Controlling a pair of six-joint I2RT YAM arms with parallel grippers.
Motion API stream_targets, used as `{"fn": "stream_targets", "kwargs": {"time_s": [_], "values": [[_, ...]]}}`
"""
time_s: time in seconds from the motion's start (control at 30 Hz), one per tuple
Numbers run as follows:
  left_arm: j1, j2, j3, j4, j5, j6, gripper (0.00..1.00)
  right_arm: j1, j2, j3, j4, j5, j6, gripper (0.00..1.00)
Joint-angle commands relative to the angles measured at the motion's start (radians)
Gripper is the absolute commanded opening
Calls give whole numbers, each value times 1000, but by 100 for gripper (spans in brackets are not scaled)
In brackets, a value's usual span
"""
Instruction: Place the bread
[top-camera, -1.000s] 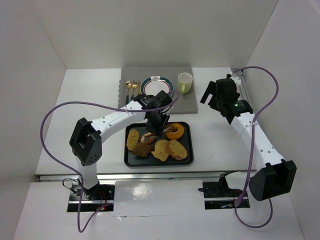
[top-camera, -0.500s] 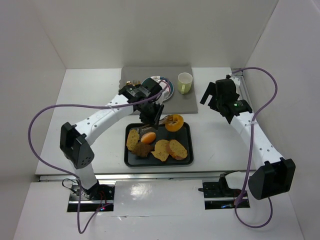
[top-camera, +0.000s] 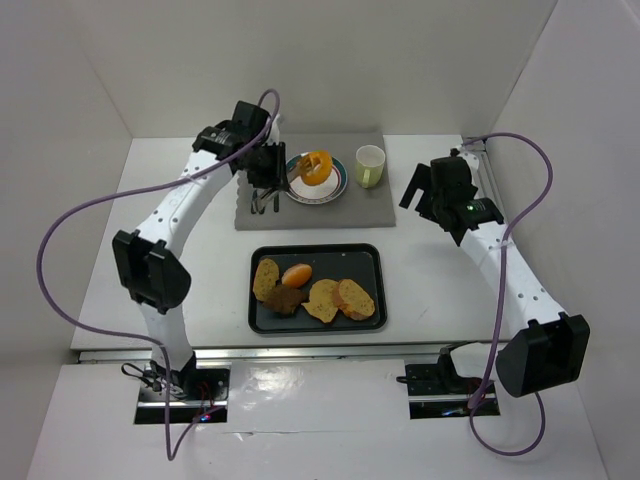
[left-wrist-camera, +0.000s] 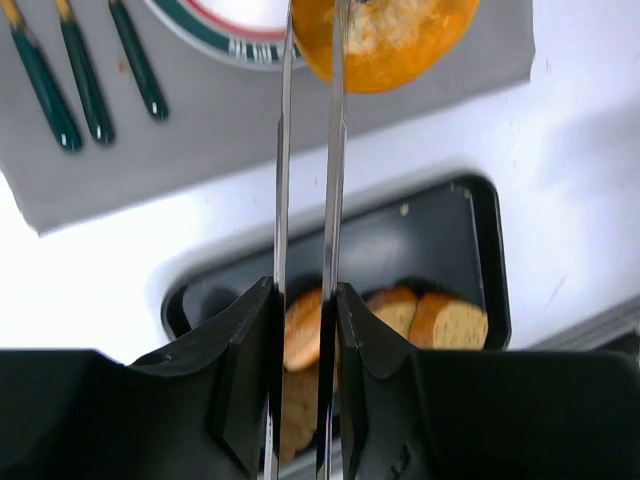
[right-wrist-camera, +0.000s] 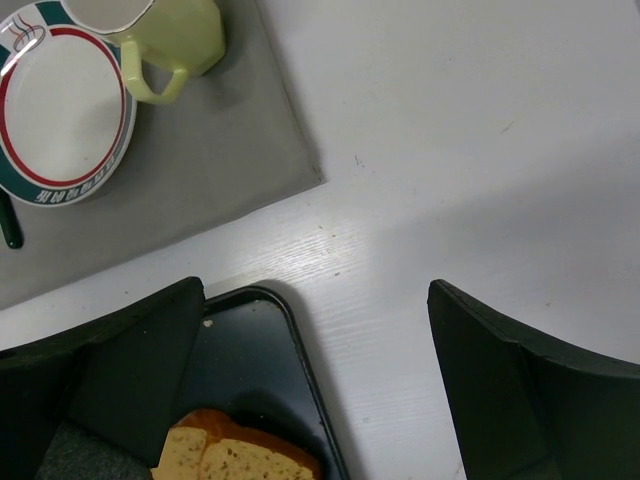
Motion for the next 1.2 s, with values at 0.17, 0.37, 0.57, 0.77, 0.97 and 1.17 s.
{"fn": "stream_targets", "kwargs": {"time_s": [0.17,0.37,0.57,0.77,0.97,1.17], "values": [[-4,299,291,27,-90,-2,27,-8,10,47,4,-11,-14,100],[-4,370,328,27,-86,-2,51,-17,10,47,4,-20,-14,100],[-4,305,317,27,-86,-2,60,-17,20,28,13,-52,4,100],[-14,172,261,-3,-126,7,60,-17,10,28,13,-63,4,100],[-49,-29,51,-38,-158,74,60,-17,-10,8,22,-82,13,100],[-182,-263,-325,-58,-229,56,60,-17,-20,-4,22,-103,13,100]]}}
